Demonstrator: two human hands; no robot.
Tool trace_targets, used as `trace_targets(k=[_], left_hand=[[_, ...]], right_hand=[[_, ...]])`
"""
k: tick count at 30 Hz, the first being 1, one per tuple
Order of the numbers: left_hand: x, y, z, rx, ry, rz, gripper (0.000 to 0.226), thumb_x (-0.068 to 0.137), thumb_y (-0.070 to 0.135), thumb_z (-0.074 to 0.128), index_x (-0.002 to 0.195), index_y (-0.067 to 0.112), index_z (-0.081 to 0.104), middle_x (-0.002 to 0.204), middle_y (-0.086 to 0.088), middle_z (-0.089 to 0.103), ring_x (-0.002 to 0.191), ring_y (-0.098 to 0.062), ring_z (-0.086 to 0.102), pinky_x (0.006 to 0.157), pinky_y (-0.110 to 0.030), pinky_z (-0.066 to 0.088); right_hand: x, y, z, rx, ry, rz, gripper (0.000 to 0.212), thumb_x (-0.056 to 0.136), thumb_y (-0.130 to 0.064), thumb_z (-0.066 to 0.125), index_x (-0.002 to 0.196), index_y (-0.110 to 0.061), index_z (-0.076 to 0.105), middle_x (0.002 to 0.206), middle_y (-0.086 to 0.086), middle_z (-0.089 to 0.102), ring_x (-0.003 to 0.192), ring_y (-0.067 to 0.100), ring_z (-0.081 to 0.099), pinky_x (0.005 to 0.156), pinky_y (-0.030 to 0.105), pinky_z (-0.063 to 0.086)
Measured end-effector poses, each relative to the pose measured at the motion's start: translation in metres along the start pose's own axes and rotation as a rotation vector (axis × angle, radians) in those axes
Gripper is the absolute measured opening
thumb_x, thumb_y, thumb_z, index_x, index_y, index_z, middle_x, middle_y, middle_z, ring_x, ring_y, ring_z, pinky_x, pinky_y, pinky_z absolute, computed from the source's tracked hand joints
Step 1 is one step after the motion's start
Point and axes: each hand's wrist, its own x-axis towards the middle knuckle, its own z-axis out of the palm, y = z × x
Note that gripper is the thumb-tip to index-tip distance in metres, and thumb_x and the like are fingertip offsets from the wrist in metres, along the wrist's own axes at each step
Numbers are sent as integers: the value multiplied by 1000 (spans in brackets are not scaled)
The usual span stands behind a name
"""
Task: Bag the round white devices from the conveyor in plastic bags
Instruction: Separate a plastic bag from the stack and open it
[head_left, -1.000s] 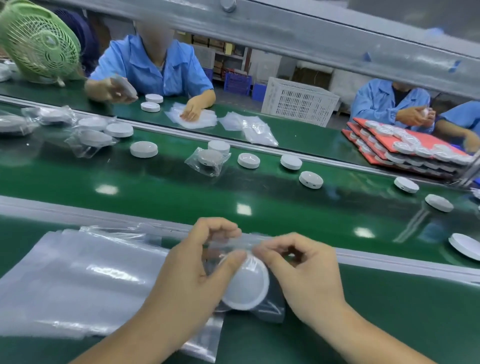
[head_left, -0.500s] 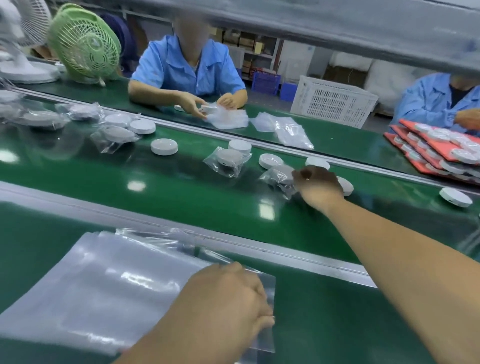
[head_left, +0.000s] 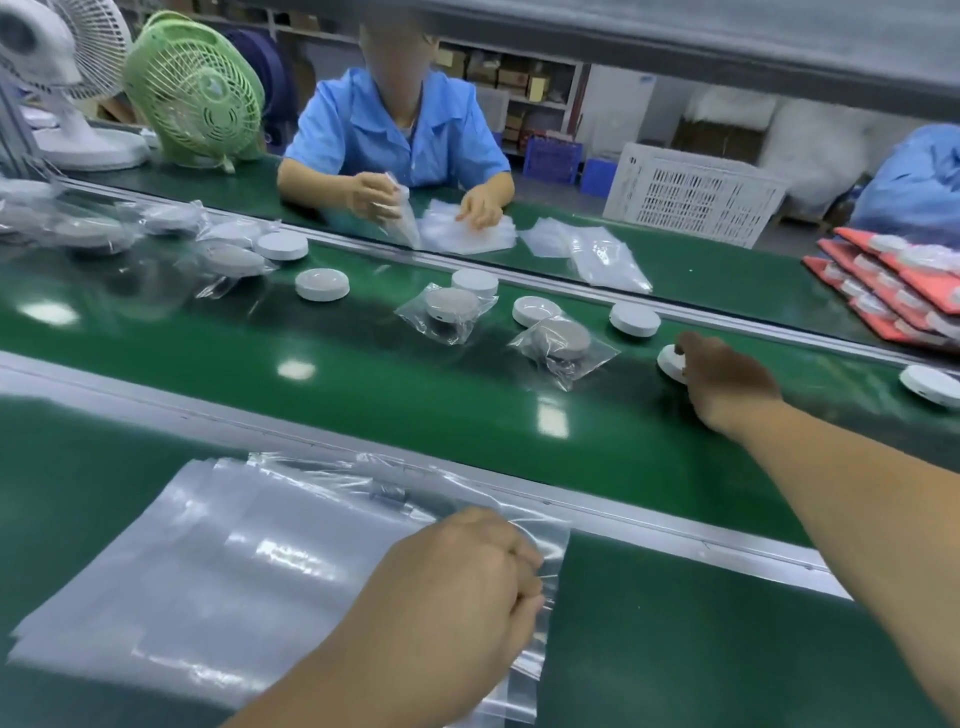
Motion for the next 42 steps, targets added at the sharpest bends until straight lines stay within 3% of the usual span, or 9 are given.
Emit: trace_targets(k=[4, 9, 15, 18, 24, 31, 35, 39, 42], left_hand=[[1, 2, 0, -26, -1, -15, 29, 93, 43, 51, 104, 34, 75, 119, 27, 61, 120, 8, 40, 90, -17, 46], [1, 2, 0, -48, 32, -41, 26, 88, 40, 54, 96, 32, 77, 111, 24, 65, 111, 4, 45, 83, -25, 53], [1, -7, 5, -147, 66, -79, 22, 83, 44, 58, 84, 32, 76, 101, 32, 63, 110, 8, 46, 85, -16, 48], [2, -9, 5, -216, 97, -114, 16, 83, 41, 63, 81, 33, 77, 97, 34, 64, 113, 11, 47, 90, -12, 44], [4, -4, -2, -400, 218, -210, 12, 85, 25, 71, 80, 32, 80, 88, 29, 70, 88, 8, 66, 81, -9, 50], [3, 5, -7, -452, 323, -246, 15, 86, 23, 71, 80, 34, 80, 84, 31, 71, 86, 8, 66, 76, -3, 45], [0, 10, -12, -572, 253, -185, 11, 86, 36, 70, 92, 41, 78, 90, 27, 73, 89, -2, 70, 78, -20, 55], [-3, 25, -10, -658, 96, 19, 58, 78, 33, 82, 127, 52, 59, 120, 29, 66, 108, 3, 65, 84, -11, 51], [-2, 34, -5, -640, 321, 59, 40, 89, 21, 74, 122, 43, 64, 121, 26, 67, 114, 0, 63, 90, -14, 49]], right_hand=[[2, -6, 2, 107, -166, 115, 65, 98, -66, 46, 153, -36, 30, 153, 15, 41, 138, 40, 42, 107, 51, 42], [12, -16, 7, 109, -153, 283, 79, 89, -82, 41, 131, -17, 54, 127, 16, 63, 115, 38, 59, 103, 54, 44], [-19, -24, -28, 167, 69, 31, 66, 98, -66, 26, 77, -14, 60, 71, 11, 59, 61, 24, 54, 57, 31, 38], [-72, -27, -40, 274, 103, -289, 46, 99, -58, 38, 83, -23, 65, 73, 2, 64, 67, 24, 58, 55, 31, 42], [-196, -37, -54, 124, 682, -919, 31, 99, -37, 62, 107, -11, 78, 92, 2, 73, 92, 25, 68, 63, 37, 50], [-234, -42, -59, 119, 824, -946, 30, 92, -35, 71, 100, -8, 80, 94, 2, 75, 89, 24, 72, 64, 35, 51], [-236, -46, -63, 152, 819, -915, 29, 94, -36, 70, 101, -10, 81, 94, 0, 75, 89, 23, 71, 65, 34, 50], [-247, -66, -69, 689, 568, -645, 28, 100, -44, 61, 102, -25, 80, 90, -12, 73, 88, 14, 67, 71, 29, 50], [-262, -89, -77, 1443, 232, -355, 16, 85, -50, 76, 91, -36, 80, 99, -13, 75, 95, 13, 72, 77, 20, 54]])
